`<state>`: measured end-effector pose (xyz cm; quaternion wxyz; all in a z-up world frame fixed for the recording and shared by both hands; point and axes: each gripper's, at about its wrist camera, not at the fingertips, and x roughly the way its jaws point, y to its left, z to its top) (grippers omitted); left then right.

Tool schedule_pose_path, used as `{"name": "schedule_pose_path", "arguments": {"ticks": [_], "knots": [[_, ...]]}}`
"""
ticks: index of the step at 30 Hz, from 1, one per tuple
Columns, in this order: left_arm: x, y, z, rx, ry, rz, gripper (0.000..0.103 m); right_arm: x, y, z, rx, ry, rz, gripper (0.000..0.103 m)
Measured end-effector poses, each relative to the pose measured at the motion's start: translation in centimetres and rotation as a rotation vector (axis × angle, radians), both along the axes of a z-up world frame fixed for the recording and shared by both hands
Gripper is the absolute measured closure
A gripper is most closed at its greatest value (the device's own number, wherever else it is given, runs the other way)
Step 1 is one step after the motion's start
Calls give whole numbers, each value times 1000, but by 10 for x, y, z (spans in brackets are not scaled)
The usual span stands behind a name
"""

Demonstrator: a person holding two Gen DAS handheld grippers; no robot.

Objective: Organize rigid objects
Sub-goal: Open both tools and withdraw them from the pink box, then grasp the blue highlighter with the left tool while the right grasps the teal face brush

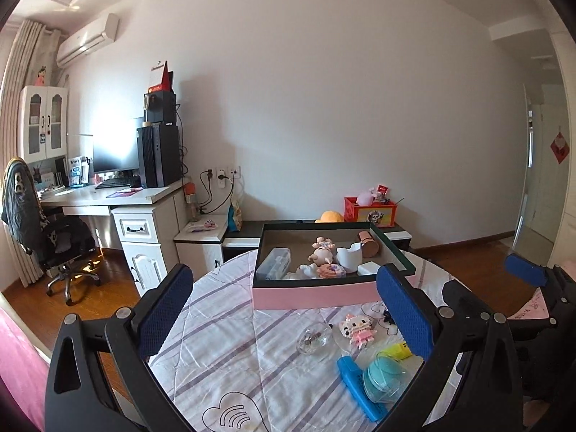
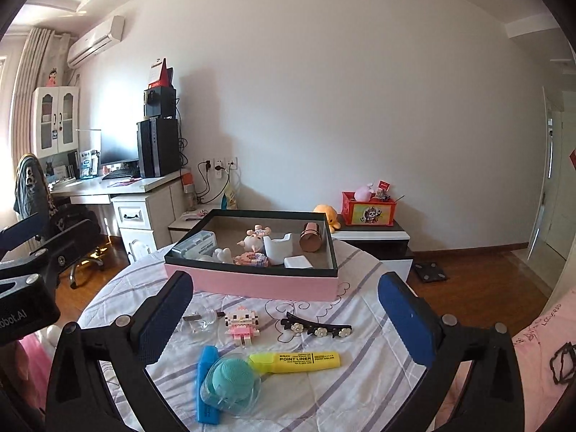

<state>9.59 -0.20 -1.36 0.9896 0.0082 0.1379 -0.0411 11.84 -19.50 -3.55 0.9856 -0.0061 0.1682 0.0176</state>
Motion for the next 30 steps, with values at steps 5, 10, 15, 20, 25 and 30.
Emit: {"name": "schedule_pose_path", "arguments": {"ticks": [5, 10, 15, 20, 25, 30], "knots": [[-7, 4, 2, -7, -12, 14, 0, -13, -1, 7, -3, -22, -9, 0], [-11, 4, 2, -5, -9, 12, 0, -20, 0, 11, -3, -34, -12, 0], [-12, 3, 3, -5, -7, 4, 0, -22, 0, 10, -3, -25, -11, 0], [-14, 4, 3, -4, -9, 8, 0, -22, -2, 9, -6, -16, -19, 0], [-3, 7, -10, -2, 47, 2, 0, -17, -11, -1, -9, 10, -43, 0], [13, -5, -48, 29, 164, -21, 0, -5, -29, -29, 5, 101, -79, 0]]}}
